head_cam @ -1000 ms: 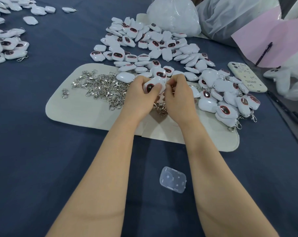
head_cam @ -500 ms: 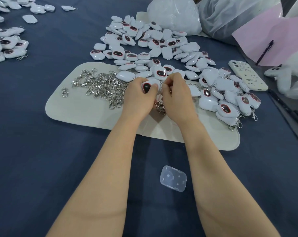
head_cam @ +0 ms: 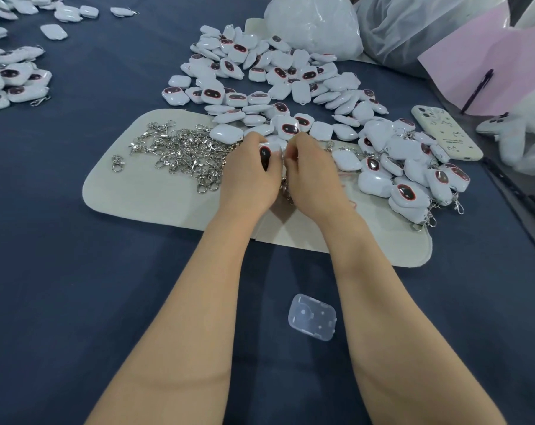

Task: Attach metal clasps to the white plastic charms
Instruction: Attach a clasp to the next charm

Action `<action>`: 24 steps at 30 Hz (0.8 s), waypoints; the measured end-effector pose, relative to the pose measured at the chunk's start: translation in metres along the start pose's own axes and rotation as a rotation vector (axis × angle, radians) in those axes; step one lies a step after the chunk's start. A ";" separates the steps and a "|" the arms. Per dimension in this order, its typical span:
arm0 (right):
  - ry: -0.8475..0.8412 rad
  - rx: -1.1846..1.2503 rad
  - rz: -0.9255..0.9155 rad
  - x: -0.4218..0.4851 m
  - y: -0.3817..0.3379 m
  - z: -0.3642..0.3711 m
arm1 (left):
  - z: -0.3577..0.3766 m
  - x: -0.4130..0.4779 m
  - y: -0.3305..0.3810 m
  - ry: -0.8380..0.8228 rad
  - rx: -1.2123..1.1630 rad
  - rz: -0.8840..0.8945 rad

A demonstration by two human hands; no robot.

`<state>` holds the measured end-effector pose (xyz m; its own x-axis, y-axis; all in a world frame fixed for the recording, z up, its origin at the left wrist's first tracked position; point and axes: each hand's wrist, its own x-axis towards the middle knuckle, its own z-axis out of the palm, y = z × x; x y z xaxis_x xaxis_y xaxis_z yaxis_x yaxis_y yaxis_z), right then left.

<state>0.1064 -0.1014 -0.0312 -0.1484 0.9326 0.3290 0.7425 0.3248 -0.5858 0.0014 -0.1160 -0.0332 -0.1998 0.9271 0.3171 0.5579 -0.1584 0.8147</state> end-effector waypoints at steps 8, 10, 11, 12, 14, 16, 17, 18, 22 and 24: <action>0.109 0.448 0.152 -0.001 -0.007 -0.003 | -0.003 0.006 0.007 -0.033 -0.651 -0.436; 0.140 0.484 0.145 0.001 -0.009 -0.003 | -0.006 0.008 0.010 -0.053 -0.904 -0.603; 0.173 0.499 0.144 0.001 -0.010 -0.003 | -0.007 0.008 0.012 -0.077 -0.991 -0.664; 0.209 0.508 0.141 0.000 -0.010 -0.002 | -0.008 0.008 0.013 -0.109 -1.061 -0.710; 0.271 0.498 0.129 0.000 -0.012 -0.002 | -0.009 0.008 0.014 -0.186 -1.138 -0.752; 0.316 0.491 0.118 0.000 -0.013 -0.003 | -0.010 0.008 0.014 -0.263 -1.149 -0.748; 0.332 0.490 0.112 -0.001 -0.014 -0.004 | -0.010 0.008 0.015 -0.289 -1.145 -0.741; 0.343 0.473 0.100 -0.001 -0.015 -0.005 | -0.010 0.007 0.016 -0.299 -1.141 -0.739; 0.318 0.276 0.004 -0.002 -0.015 -0.006 | -0.009 0.007 0.017 -0.180 -1.073 -0.695; 0.295 0.230 -0.004 -0.002 -0.014 -0.006 | -0.006 0.006 0.016 -0.091 -0.894 -0.560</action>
<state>0.1006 -0.1089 -0.0193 0.0686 0.8567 0.5113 0.5709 0.3866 -0.7244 0.0042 -0.1155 -0.0156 -0.1634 0.9613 -0.2219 -0.3989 0.1414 0.9060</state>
